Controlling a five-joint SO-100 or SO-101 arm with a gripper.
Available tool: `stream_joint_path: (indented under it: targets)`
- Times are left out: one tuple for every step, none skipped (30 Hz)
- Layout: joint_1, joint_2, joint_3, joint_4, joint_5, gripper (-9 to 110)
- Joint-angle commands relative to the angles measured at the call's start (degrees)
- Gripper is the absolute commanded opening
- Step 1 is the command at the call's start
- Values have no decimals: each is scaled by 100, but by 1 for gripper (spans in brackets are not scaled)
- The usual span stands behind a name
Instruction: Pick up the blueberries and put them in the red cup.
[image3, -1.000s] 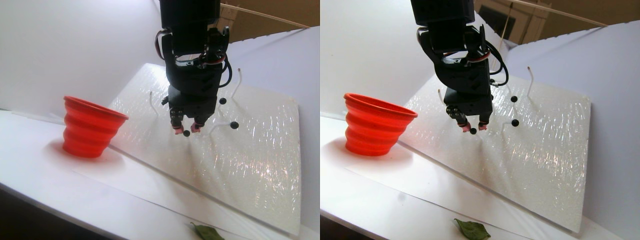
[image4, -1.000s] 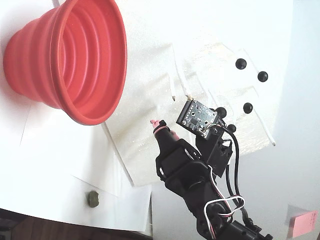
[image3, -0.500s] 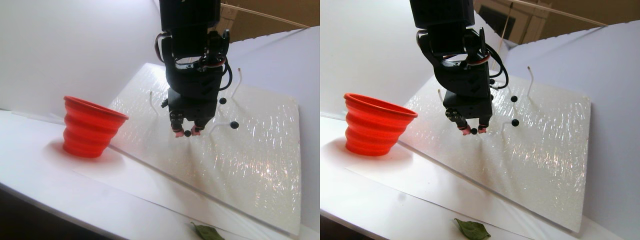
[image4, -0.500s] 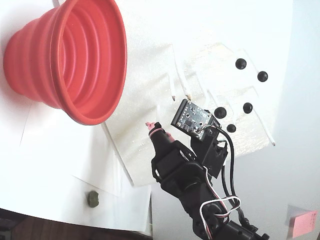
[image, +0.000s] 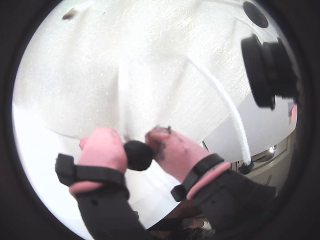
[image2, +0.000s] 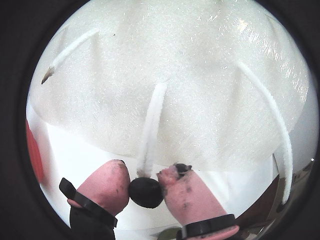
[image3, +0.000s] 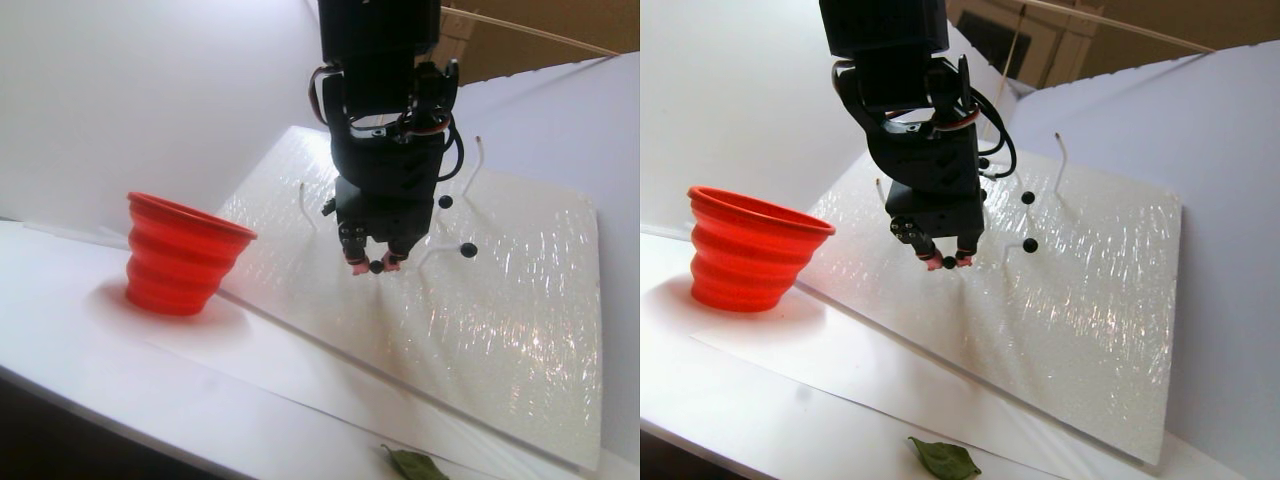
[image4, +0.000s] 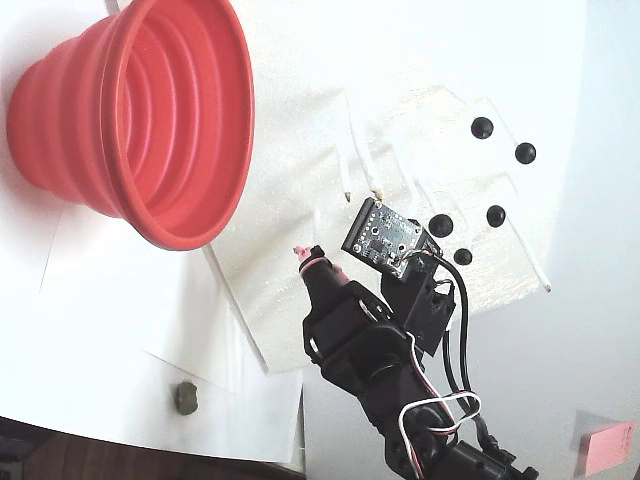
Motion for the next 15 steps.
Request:
stream_joint_path:
  targets:
    - [26,334,-123,-176,-26,11]
    - [18,369,-88,-176,-18,11]
    - [9,422,-44,-176,-18,11]
    - [0,466,0,-176,-18,11]
    - [-9,510,53,-176,-9,11]
    - [-18,562,97,-176,-9,11]
    - [-26,606,132,-176,-9,11]
    - [-35,642,176,-176,0,11]
    - [-44,686,202,-176,9,11]
    - [-53,721,246,-176,9,11]
    - [-53,756,281,-176,9,11]
    - [-62,800,316,-176,18,11]
    - [-70,835,352,-176,26,11]
    - [-79,870,387,-176,26,11]
    - [-88,905,422,-176,35,11]
